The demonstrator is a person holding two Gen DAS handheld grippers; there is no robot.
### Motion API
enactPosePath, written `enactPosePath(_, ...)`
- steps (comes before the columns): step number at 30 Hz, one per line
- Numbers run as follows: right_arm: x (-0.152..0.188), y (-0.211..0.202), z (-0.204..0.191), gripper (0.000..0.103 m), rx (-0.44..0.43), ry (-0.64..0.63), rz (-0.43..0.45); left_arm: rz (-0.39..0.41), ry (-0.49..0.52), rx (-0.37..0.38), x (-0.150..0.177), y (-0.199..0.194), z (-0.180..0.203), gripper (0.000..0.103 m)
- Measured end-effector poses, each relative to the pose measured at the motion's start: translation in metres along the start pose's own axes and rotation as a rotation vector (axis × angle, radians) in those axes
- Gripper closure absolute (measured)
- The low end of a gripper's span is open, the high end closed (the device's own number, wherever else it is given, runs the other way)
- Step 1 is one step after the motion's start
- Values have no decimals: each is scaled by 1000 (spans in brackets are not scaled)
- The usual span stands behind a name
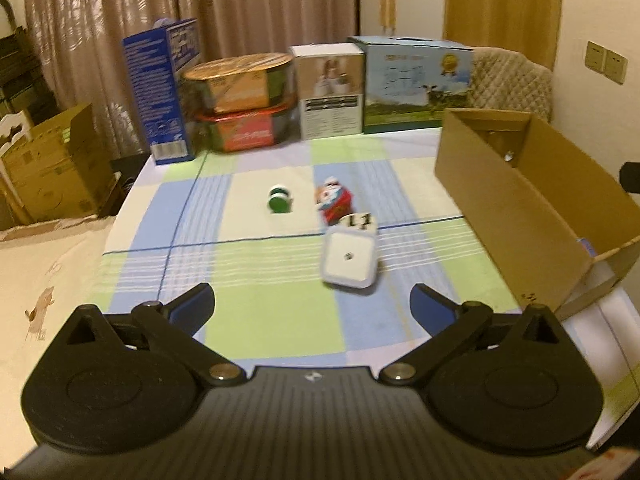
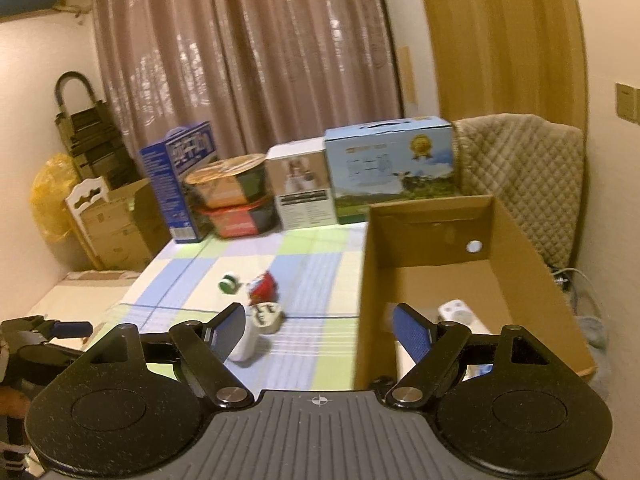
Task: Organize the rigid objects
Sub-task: 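Move both open grippers back toward the night light and plug, then grasp the white square night light with the left gripper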
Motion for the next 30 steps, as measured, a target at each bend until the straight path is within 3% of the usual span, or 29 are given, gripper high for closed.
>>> enactPosePath(11, 6, 33, -45, 25, -60, -33, -12, -23, -7, 24, 14, 24, -29, 1)
enactPosePath(22, 21, 85, -68, 26, -23, -39, -37, -34, 0, 94, 17, 64, -34, 1)
enactPosePath(24, 24, 98, -68, 28, -26, -28, -50, -36, 9, 105, 18, 74, -32, 1)
enactPosePath(26, 29, 110, -69, 37, -19, -34, -61, -35, 26, 114, 20, 84, -30, 1)
enactPosePath(30, 36, 133, -65, 39, 1, -40, -80, -35, 43, 155, 21, 105, -25, 1)
Point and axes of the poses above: each gripper's, at about its wrist camera, not at the fingertips, and y roughly the way its jaws point, z to its right, x to its underside, the point moved 5 cm from there along y, roughly the way its jaws point, and after that the axes turned 12 degrees about -y, right-handed, at the moved point
